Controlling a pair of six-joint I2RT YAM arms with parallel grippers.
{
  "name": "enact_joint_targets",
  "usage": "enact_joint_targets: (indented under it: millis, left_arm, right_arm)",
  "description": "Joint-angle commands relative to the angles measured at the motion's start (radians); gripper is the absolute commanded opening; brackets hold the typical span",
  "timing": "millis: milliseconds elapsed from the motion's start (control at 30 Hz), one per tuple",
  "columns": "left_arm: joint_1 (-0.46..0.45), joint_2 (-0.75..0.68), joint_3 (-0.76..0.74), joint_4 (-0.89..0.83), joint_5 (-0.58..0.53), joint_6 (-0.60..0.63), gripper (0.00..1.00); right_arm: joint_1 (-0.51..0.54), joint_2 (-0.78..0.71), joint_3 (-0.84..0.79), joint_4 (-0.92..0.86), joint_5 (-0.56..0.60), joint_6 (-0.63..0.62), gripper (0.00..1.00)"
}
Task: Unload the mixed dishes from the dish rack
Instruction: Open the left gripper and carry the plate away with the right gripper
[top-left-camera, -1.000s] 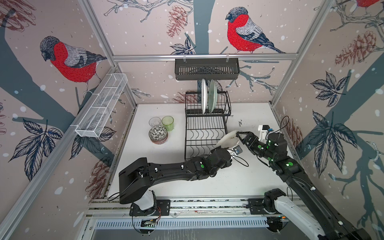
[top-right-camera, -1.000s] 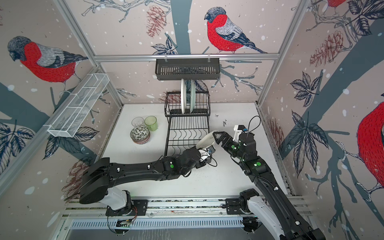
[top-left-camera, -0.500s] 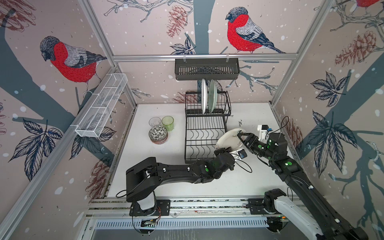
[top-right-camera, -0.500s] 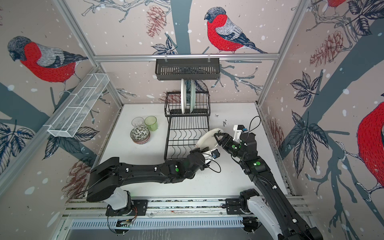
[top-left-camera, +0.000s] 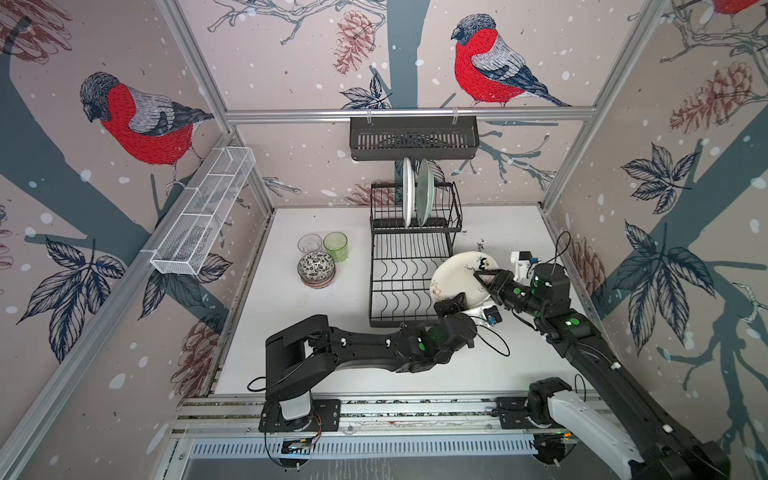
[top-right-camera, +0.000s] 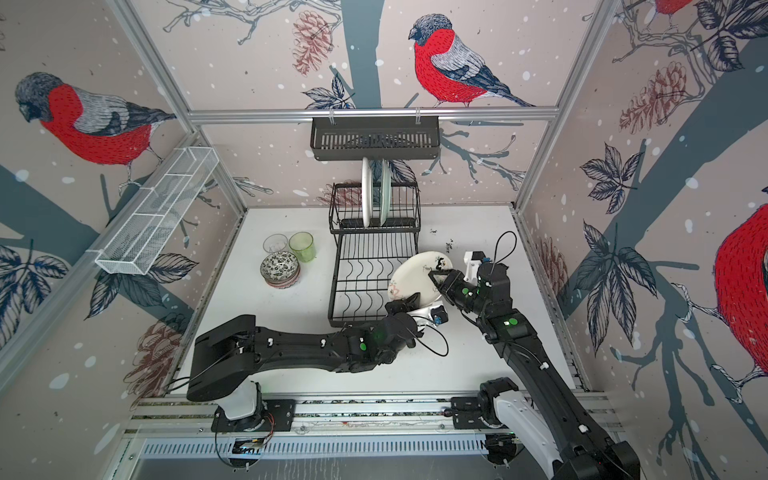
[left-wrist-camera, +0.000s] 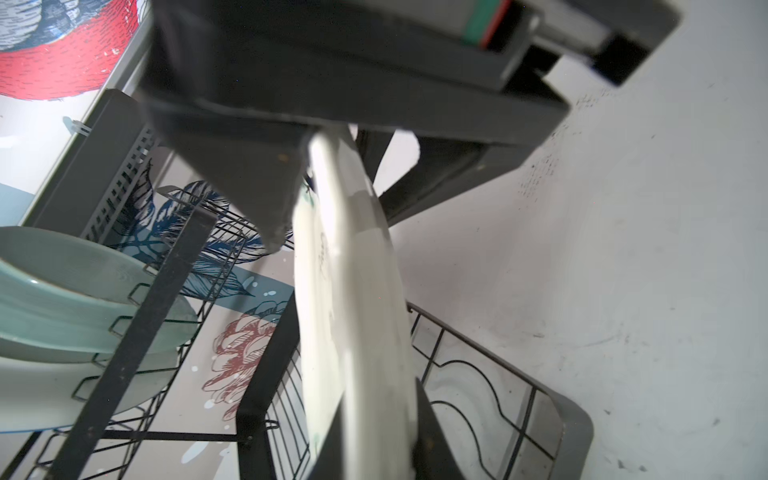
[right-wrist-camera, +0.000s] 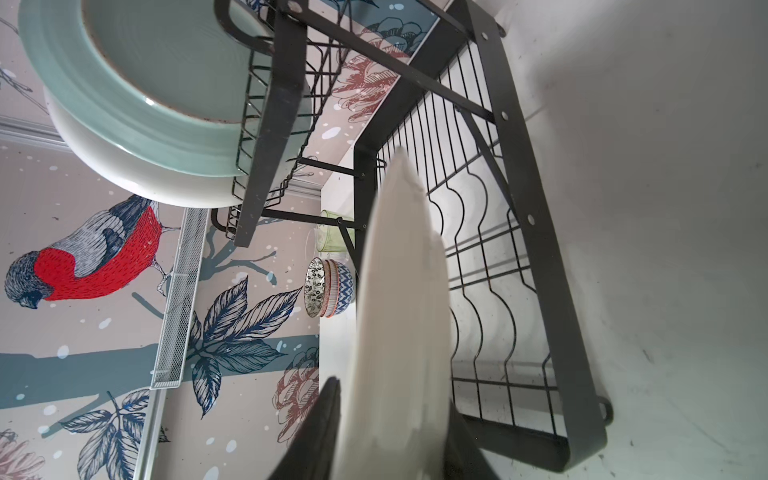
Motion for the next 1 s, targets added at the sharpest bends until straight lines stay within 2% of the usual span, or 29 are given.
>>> enact_joint_targets:
  millis: [0,133,167,200,267,300,367,400,500,533,767,967]
  left_arm:
    - [-0.001,0.000,0.009,0.163,0.006,-0.050,0.00]
    - [-0.001,0.016,0.014,0.180,-0.016,-0.041,0.00]
    - [-0.002,0.021,0.017,0.184,-0.026,-0.037,0.02]
    - [-0.002,0.028,0.019,0.191,-0.044,-0.031,0.09]
    - [-0.001,0.033,0.021,0.202,-0.059,-0.025,0.16]
    - [-0.002,0.030,0.018,0.210,-0.061,-0.025,0.25]
    - [-0.002,0.024,0.013,0.212,-0.061,-0.033,0.54]
    - [-0.001,0.022,0.010,0.215,-0.060,-0.039,0.65]
    - [-0.002,0.011,0.004,0.211,-0.051,-0.060,0.87]
    - [-0.002,0.007,0.004,0.210,-0.046,-0.066,0.97]
    - [0.002,-0.030,-0.016,0.206,-0.012,-0.116,0.98]
    - [0.011,-0.061,-0.031,0.166,0.007,-0.169,0.98]
  right_arm:
    - [-0.007,0.004,-0.003,0.073,-0.007,-0.084,0.19]
    - [-0.015,0.014,-0.002,0.062,-0.007,-0.079,0.04]
    - [-0.021,0.016,-0.003,0.062,-0.007,-0.079,0.03]
    - [-0.026,0.017,-0.004,0.062,-0.009,-0.076,0.03]
    - [-0.035,0.017,-0.008,0.064,-0.010,-0.077,0.02]
    - [-0.039,0.017,-0.009,0.068,-0.010,-0.078,0.02]
    - [-0.044,0.017,-0.015,0.076,-0.010,-0.075,0.01]
    - [-0.048,0.017,-0.016,0.076,-0.011,-0.072,0.01]
    - [-0.062,0.011,-0.023,0.083,-0.012,-0.068,0.00]
    - [-0.067,0.009,-0.026,0.086,-0.013,-0.067,0.00]
    - [-0.108,-0.009,-0.044,0.100,-0.010,-0.058,0.00]
    - [-0.193,-0.010,-0.061,0.101,-0.015,-0.091,0.00]
